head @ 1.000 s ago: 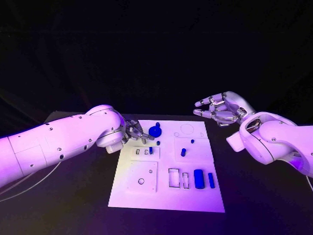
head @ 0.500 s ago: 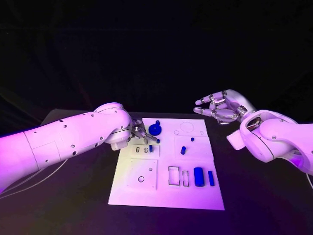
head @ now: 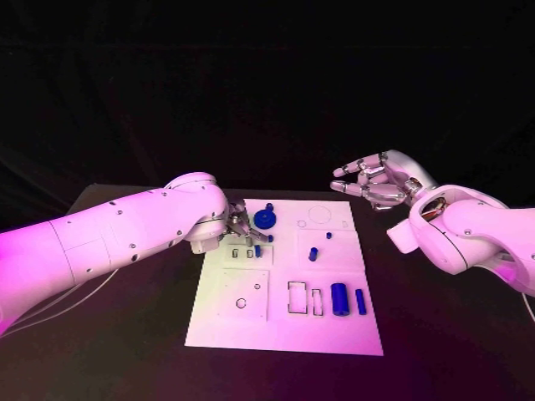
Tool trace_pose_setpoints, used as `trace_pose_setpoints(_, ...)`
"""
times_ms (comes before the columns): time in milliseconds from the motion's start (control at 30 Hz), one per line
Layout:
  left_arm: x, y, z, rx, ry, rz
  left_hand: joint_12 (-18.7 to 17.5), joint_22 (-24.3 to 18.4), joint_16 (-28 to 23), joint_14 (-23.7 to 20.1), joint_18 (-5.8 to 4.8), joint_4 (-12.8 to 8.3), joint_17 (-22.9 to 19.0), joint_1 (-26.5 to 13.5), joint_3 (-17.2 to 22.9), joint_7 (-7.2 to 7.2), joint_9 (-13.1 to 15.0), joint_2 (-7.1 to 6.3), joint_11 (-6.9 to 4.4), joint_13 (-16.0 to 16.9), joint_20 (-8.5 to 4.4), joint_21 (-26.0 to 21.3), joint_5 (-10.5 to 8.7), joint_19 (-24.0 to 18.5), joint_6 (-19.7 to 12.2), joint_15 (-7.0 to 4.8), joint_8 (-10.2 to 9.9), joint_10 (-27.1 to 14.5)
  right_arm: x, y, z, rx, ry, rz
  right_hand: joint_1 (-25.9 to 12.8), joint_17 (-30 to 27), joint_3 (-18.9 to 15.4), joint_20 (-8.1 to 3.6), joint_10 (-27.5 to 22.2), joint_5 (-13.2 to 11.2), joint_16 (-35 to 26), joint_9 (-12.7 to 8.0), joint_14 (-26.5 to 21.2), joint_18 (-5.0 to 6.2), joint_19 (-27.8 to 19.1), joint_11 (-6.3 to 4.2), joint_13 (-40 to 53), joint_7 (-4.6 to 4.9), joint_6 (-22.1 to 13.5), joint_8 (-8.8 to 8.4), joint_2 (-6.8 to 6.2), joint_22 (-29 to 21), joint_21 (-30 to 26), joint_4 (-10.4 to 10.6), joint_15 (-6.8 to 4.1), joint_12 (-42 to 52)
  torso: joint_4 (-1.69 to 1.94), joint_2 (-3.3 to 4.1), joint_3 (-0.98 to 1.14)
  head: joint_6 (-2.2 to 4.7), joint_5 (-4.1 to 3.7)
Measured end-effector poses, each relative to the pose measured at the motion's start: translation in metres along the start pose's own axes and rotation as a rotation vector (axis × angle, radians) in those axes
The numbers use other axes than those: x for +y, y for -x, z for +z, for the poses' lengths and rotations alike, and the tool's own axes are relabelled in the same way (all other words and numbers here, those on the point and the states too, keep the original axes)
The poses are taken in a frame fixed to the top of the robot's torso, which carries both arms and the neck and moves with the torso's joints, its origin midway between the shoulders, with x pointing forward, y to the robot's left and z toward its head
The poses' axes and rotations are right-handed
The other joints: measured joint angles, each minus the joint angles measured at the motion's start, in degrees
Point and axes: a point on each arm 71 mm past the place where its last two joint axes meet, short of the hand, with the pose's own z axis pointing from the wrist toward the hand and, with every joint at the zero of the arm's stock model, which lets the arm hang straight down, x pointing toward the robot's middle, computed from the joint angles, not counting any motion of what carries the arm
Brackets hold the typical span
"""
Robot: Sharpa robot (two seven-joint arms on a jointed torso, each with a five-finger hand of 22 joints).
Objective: Assemble the parts on the task board
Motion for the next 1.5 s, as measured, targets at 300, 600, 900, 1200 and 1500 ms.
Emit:
trace_pose_setpoints(300, -0.0013, -0.0017, 0.0007, 0.015, 0.006, 0.027, 0.0, 0.3, 0.0, 0.0, 0.01, 0.0, 0.0, 0.0, 0.0, 0.20, 0.4, 0.00, 0.00, -0.3, 0.20, 0.2, 0.00, 0.2, -0.2, 0.00, 0.2, 0.0, -0.0003, -0.0004, 0.0007, 0.002, -0.001, -0.002, 0.0, 0.0, 0.0, 0.00, 0.0, 0.0, 0.0, 0.0, 0.0, 0.00, 0.0, 0.00, 0.0, 0.00, 0.0, 0.00, 0.00, 0.0, 0.0, 0.0, 0.00, 0.0, 0.03, -0.03, 0.07, -0.32, -0.03)
trace_pose_setpoints(600, -0.0037, -0.0043, 0.0007, 0.032, 0.007, 0.049, 0.2, 0.8, 0.0, 0.0, 0.02, -0.2, 0.0, 0.4, 0.2, 0.01, 1.1, 0.39, 0.00, 0.1, 0.01, 0.5, 0.00, 0.4, -0.4, 0.00, 0.5, 0.0, -0.0010, -0.0003, 0.0009, 0.005, -0.003, -0.008, 0.0, 0.3, 0.0, -0.15, 0.0, 0.2, 0.0, 0.0, 0.0, 0.00, 0.2, 0.02, 0.0, -0.01, 0.0, 0.00, 0.00, 0.0, 0.3, 0.0, 0.00, 0.0, 0.00, -0.04, 0.07, -0.62, 0.23)
trace_pose_setpoints(900, -0.0059, -0.0062, 0.0013, 0.042, 0.008, 0.060, 0.3, 1.0, 0.0, 0.0, 0.03, -0.3, 0.0, 1.0, 0.6, 0.01, 1.6, 0.58, 0.00, 0.1, 0.01, 0.7, 0.00, 0.4, -0.8, 0.00, 0.7, 0.0, -0.0012, -0.0003, 0.0009, 0.006, -0.004, -0.014, 0.0, 0.2, 0.0, -0.15, 0.0, 0.2, 0.0, 0.0, 0.0, 0.00, 0.1, 0.04, 0.0, -0.02, 0.0, 0.00, 0.00, 0.0, 0.3, 0.0, 0.01, 0.0, 0.04, -0.04, 0.08, -0.91, -0.10)
trace_pose_setpoints(1200, -0.0083, -0.0079, 0.0014, 0.050, 0.005, 0.066, 0.3, 1.2, 0.0, 0.0, 0.07, -0.3, 0.0, 1.8, 1.3, 0.09, 2.1, 0.61, 0.00, 0.0, 0.01, 0.8, 0.00, 0.4, -1.2, 0.00, 0.9, 0.0, -0.0013, -0.0009, 0.0016, 0.009, -0.005, -0.018, 0.0, 0.1, -0.2, -0.14, 0.0, 0.2, 0.0, 0.0, 0.0, 0.00, 0.1, 0.04, 0.0, -0.09, -0.1, 0.00, 0.00, 0.0, 0.3, 0.2, 0.00, 0.0, 0.08, -0.01, 0.09, -1.03, -0.09)
trace_pose_setpoints(1500, -0.0081, -0.0081, 0.0021, 0.053, 0.007, 0.065, 0.0, 1.6, 0.0, 0.0, 0.12, -0.3, 0.0, 4.2, 3.7, 0.01, 3.1, 1.06, 0.00, -0.1, 0.01, 1.2, 0.00, 0.4, -1.6, 0.00, 1.1, 0.0, -0.0020, -0.0007, 0.0017, 0.011, -0.009, -0.022, 0.0, 0.1, -0.2, -0.13, 0.1, 0.6, 0.0, 0.0, 0.0, 0.00, 0.1, 0.11, 0.0, -0.09, -0.1, 0.00, 0.00, 0.0, 0.3, 0.2, 0.01, 0.0, 0.09, 0.00, 0.08, -1.08, 0.03)
